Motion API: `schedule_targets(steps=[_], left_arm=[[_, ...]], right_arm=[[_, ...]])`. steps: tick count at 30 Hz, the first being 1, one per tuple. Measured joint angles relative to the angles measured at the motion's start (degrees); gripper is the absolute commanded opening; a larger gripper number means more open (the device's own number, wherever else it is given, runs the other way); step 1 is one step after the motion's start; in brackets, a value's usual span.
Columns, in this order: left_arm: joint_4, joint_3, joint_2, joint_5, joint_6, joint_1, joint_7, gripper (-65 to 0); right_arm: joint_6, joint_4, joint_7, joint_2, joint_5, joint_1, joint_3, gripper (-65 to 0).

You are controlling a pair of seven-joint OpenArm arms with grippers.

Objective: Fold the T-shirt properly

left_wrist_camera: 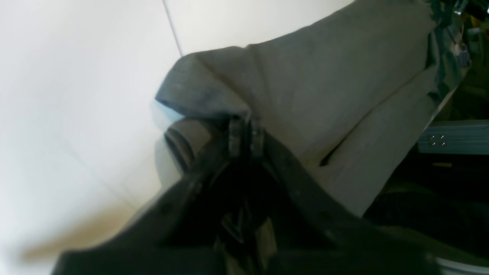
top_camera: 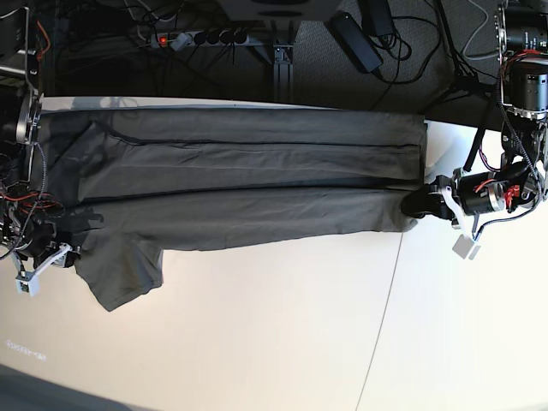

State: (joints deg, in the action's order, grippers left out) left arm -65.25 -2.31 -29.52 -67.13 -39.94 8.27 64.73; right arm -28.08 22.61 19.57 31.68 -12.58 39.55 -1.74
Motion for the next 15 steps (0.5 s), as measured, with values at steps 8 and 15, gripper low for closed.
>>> schedule_targets(steps=[8,15], left_arm=[[0.00,0.02,0.00,-0.04,0.00,0.00,-0.02,-65.0],[0.00,0.00,0.00,-0.02,0.00,0.00,-0.09,-65.0]], right_arm=[[0.00,0.44,-1.73,-3.63,1.11,0.50,4.87,-32.9],[0.02,1.07,-2.67,-3.74,0.76,1.11,13.00,-32.9]])
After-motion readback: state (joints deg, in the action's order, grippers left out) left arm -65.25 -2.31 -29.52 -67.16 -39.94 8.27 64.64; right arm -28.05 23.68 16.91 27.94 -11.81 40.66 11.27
